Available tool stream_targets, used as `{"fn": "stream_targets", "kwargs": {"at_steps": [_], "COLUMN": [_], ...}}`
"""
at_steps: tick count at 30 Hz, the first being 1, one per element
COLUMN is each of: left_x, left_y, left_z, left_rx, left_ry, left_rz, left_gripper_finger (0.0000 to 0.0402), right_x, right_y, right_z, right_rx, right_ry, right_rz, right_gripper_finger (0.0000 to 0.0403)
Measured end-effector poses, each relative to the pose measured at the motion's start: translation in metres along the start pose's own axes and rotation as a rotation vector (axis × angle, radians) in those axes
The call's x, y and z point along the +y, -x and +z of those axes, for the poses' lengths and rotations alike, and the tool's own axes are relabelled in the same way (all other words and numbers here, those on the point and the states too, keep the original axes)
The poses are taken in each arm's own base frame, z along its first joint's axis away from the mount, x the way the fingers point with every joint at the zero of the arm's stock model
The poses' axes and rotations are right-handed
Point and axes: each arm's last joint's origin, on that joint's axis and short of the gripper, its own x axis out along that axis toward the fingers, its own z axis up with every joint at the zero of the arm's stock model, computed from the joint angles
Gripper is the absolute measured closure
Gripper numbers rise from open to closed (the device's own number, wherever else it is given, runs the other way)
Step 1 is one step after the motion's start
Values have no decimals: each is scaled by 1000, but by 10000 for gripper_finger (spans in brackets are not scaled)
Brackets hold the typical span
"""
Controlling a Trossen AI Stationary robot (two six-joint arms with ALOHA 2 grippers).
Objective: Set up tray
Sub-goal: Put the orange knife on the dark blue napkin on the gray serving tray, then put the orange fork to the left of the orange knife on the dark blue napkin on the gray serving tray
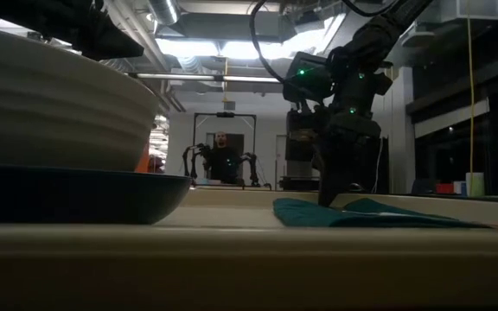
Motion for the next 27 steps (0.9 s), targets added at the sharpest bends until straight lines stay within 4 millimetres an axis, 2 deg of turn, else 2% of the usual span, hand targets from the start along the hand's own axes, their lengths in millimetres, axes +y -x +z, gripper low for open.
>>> {"fn": "stream_targets", "kwargs": {"at_steps": [5, 12, 20, 27], "left_x": [0, 0, 0, 0], "left_y": [0, 0, 0, 0], "left_z": [0, 0, 0, 0], "left_rx": [0, 0, 0, -2], "left_ry": [0, 0, 0, -24], "left_rz": [0, 1, 1, 8], "left_gripper_finger": [368, 368, 368, 368], "right_x": [0, 3, 7, 11], "right_y": [3, 15, 44, 84], "right_z": [3, 19, 55, 97], "right_rx": [13, -16, -104, -304], "right_ry": [-3, 10, -27, -16], "right_rz": [-5, -6, -49, -124], "right_gripper_finger": [403, 403, 403, 401]}}
